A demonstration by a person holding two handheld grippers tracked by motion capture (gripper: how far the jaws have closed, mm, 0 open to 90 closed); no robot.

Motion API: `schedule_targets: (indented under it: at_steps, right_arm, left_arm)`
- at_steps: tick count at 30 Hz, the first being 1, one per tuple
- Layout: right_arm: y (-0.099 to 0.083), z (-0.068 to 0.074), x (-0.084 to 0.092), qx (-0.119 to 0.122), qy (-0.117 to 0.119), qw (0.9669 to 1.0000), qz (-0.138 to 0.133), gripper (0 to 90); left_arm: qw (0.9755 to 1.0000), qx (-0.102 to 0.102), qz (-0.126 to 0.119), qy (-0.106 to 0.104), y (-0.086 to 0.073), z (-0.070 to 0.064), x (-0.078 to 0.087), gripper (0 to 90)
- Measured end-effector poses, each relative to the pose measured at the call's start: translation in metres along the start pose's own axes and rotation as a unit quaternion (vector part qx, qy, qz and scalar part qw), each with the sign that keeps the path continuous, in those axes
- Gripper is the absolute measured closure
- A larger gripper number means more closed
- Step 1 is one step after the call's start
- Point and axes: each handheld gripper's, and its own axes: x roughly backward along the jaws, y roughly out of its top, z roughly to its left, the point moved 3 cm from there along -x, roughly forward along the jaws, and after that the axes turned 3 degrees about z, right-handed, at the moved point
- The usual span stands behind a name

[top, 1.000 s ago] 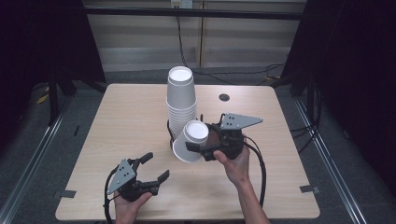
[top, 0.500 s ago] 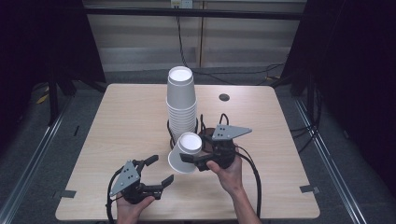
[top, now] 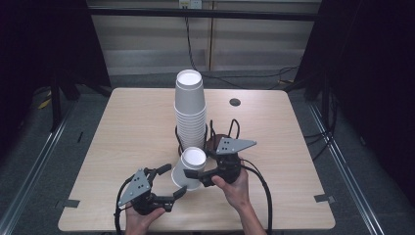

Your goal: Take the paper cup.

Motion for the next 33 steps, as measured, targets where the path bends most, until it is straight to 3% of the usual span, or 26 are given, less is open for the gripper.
schedule_targets:
  at_steps: [12,20,26,33]
  right_arm:
    - [-0.01,0.005,-0.011,-0.01,0.023,0.9997,-0.004,22.9]
    - [-0.009,0.01,-0.015,-0.006,0.035,0.9994,-0.005,22.9]
    - [-0.009,0.011,-0.016,-0.002,0.033,0.9994,-0.006,22.9]
    - [-0.009,0.011,-0.015,0.002,0.032,0.9995,-0.004,22.9]
  left_arm:
    - [0.9998,0.005,0.011,-0.012,-0.001,-0.001,-0.006,12.8]
    - [0.9993,0.008,0.035,-0.012,-0.003,-0.002,-0.014,7.4]
    - [0.999,0.016,0.035,-0.023,-0.004,0.0,-0.016,7.6]
    - [0.999,0.017,0.037,-0.02,-0.005,0.001,-0.017,8.7]
